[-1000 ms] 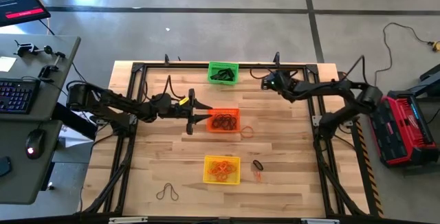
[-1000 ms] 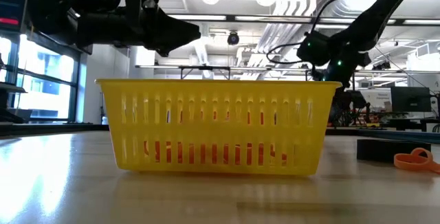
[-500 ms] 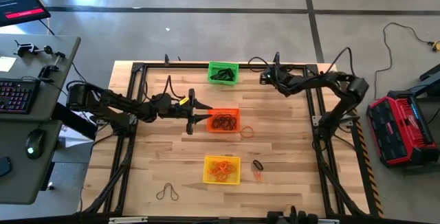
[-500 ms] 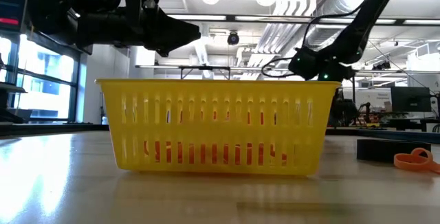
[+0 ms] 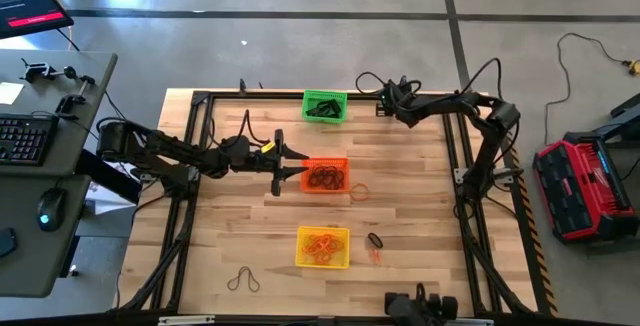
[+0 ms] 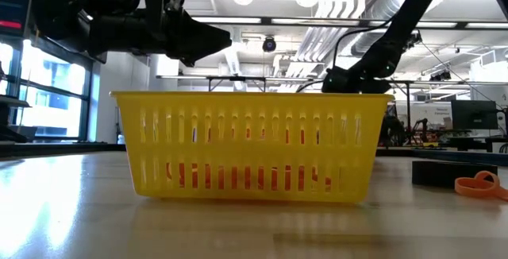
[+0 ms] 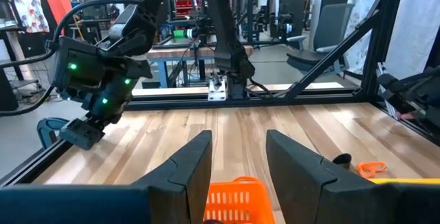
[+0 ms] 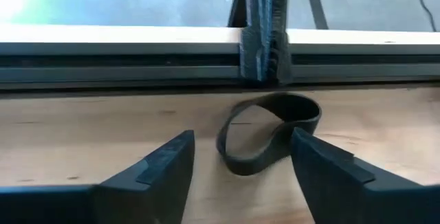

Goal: Sort rubber bands into baskets
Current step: Put the black rubber band into the green bin

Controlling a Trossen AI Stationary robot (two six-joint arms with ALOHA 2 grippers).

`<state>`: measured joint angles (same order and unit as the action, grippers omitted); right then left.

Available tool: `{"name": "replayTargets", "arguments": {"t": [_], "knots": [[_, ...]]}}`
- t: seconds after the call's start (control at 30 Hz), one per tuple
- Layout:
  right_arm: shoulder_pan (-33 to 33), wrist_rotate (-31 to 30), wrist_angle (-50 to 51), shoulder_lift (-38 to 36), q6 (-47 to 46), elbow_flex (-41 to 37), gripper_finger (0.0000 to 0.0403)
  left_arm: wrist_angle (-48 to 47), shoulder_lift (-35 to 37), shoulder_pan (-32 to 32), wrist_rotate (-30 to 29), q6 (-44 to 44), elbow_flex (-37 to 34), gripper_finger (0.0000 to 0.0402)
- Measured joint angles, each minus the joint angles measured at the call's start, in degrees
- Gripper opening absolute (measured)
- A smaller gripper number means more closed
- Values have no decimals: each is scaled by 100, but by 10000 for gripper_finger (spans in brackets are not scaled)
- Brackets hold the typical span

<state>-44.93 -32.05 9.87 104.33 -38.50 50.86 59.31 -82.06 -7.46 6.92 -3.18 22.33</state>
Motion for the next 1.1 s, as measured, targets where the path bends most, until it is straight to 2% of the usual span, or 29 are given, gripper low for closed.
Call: {"name": "replayTargets", "arguments": {"t": [0.13,0.43,0.87,1.1], "knots": [[-41,63,36,0,0,23,176,-49,0,2,2,-1,0,131],[-121,255,191,-2,357,23,13,-127,0,2,2,-3,0,131],[336,376,527,-40,555,30,5,71,0,4,2,146,0,131],[752,799,900,-486,501,17,2,-110,0,-228,1,224,0,131]]}}
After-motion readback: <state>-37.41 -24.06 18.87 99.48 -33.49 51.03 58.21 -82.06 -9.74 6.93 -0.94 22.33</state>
